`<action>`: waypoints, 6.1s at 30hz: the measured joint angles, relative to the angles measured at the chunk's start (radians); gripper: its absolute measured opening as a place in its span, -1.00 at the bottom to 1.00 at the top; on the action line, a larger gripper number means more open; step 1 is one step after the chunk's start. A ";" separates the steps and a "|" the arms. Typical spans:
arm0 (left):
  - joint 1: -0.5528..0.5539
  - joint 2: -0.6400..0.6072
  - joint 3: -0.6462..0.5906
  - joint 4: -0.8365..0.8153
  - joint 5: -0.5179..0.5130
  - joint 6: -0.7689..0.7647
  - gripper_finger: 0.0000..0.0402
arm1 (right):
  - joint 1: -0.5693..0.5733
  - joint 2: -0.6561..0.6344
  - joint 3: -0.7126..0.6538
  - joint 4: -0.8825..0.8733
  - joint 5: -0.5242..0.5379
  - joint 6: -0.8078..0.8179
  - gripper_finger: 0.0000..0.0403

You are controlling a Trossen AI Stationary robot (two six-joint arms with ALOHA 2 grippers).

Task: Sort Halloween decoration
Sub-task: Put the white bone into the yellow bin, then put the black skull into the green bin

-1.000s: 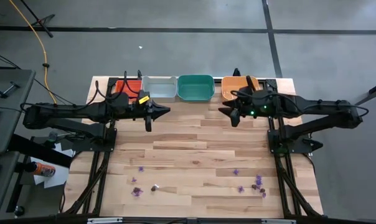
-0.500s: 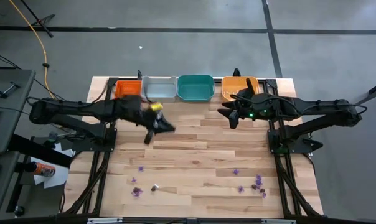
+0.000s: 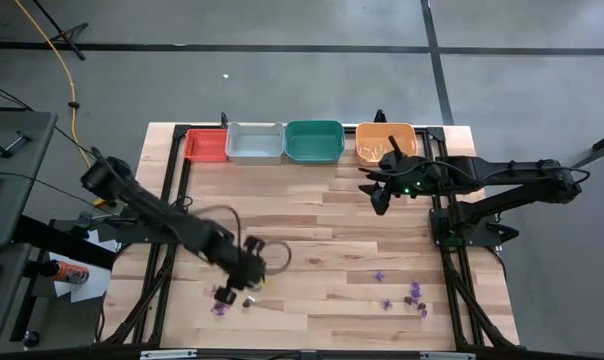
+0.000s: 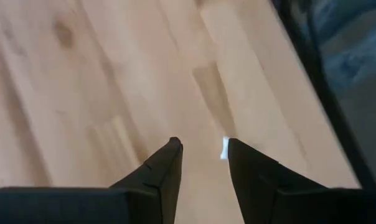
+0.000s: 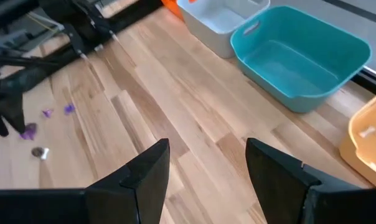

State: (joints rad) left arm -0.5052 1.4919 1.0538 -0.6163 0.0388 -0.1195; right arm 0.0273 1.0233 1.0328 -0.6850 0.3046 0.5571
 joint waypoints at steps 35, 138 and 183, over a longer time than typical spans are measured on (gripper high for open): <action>-0.165 0.339 0.001 0.123 -0.084 -0.027 -0.39 | 0.000 0.000 0.000 -0.031 -0.027 -0.068 0.01; 0.733 0.775 0.478 1.166 0.033 -0.070 -1.00 | -0.002 -0.127 0.000 0.539 0.248 -0.403 0.01; 0.910 0.714 0.871 0.505 0.203 0.066 -0.12 | -0.002 -0.127 0.000 0.504 0.301 -0.379 0.01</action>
State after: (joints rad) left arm 0.4049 2.2058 1.9251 -0.1111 0.2417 -0.0538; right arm 0.0257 0.8967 1.0328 -0.1808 0.6060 0.1776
